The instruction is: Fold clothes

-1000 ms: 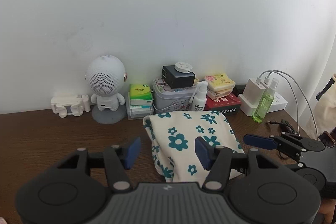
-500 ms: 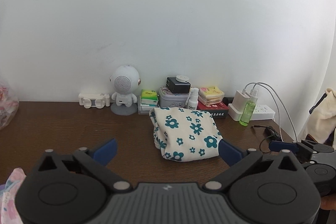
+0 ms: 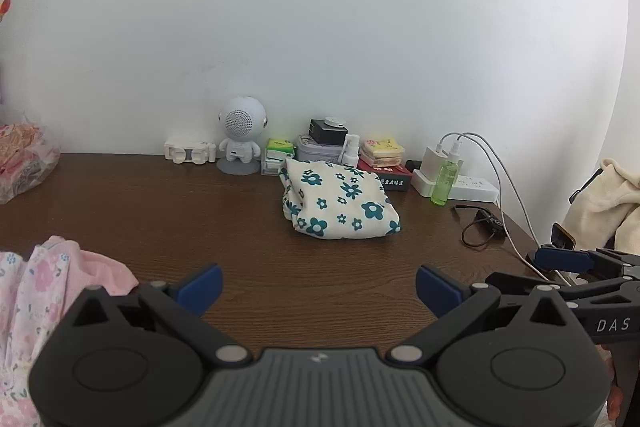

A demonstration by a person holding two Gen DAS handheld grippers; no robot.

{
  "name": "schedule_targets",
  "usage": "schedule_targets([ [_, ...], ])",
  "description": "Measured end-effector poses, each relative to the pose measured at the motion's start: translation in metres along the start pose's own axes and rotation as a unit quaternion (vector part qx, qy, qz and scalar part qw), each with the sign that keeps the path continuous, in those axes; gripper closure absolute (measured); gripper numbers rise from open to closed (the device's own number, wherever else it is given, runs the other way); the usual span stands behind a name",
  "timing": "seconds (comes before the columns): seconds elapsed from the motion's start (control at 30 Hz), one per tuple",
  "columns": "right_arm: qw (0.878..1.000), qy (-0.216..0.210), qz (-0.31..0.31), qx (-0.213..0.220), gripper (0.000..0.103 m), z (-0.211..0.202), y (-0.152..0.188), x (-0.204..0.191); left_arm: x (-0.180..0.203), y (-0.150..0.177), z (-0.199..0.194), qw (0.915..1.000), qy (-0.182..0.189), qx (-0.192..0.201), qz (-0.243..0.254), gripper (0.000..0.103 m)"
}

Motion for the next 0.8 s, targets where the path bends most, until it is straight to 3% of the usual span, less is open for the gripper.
schedule_targets([
  [0.37, 0.999, -0.028, 0.015, 0.008, 0.0, -0.062, 0.048, -0.028, 0.025, 0.046, -0.068, 0.9996, 0.005, 0.015, 0.022, 0.0],
  [0.53, 0.999, -0.03, -0.01, 0.02, 0.0, -0.097, 0.07, -0.048, 0.026, 0.073, -0.097, 0.9993, -0.016, 0.023, 0.025, 0.0],
  [0.8, 0.998, -0.049, 0.001, 0.033, 0.0, -0.144, 0.116, -0.068, 0.025, 0.119, -0.138, 0.999, -0.014, 0.037, 0.019, 0.0],
])
Point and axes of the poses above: each gripper's, at about its wrist camera, not at the fingertips, and z roughly the way its jaws point, x to its right, y to its underside, the point moved 7 cm from there along z, roughly the way its jaws point, and after that the axes turned 3 degrees about -y, right-handed, at the moved point
